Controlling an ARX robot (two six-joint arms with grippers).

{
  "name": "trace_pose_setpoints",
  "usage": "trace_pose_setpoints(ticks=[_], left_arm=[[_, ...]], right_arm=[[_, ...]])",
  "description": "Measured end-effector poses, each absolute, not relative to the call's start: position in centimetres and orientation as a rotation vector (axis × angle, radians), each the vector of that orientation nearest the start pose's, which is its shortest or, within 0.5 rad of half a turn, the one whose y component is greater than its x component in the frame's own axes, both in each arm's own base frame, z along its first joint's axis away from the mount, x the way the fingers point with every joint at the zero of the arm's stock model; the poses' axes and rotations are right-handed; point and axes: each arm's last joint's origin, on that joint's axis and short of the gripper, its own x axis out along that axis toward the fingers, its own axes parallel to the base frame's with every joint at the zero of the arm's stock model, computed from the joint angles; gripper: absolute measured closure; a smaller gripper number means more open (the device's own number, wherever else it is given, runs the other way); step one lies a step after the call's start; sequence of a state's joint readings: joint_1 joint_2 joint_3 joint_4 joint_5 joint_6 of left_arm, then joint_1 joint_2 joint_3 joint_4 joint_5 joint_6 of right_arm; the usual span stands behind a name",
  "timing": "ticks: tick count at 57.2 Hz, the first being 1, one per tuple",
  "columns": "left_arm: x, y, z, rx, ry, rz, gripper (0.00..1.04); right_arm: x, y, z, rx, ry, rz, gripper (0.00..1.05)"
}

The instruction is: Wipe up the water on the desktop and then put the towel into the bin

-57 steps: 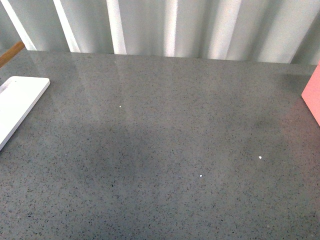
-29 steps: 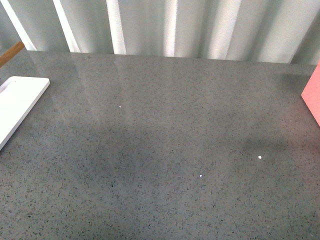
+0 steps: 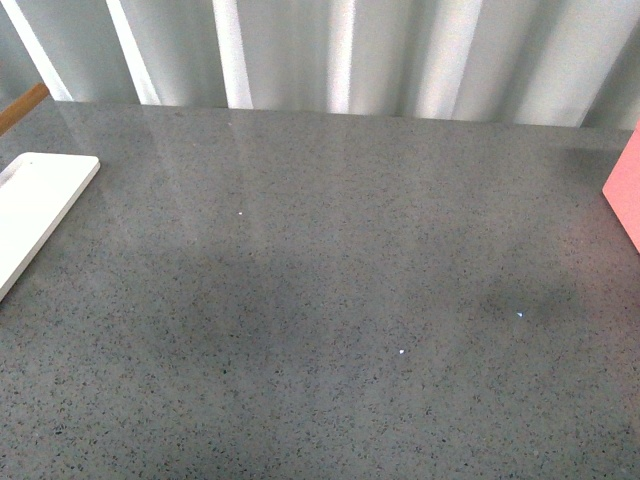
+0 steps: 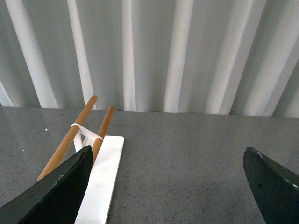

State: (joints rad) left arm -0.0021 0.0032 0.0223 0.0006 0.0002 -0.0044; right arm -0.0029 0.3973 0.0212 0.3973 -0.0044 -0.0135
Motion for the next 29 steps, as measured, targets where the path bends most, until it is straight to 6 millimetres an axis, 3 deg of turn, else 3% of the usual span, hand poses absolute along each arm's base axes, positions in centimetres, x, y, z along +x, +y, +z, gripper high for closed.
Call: trace_pose_setpoints(ticks=[29], left_arm=[[9.6, 0.0, 17.1, -0.004, -0.020, -0.002, 0.07]], right_arm=[[11.0, 0.0, 17.4, -0.011, -0.025, 0.001, 1.02]])
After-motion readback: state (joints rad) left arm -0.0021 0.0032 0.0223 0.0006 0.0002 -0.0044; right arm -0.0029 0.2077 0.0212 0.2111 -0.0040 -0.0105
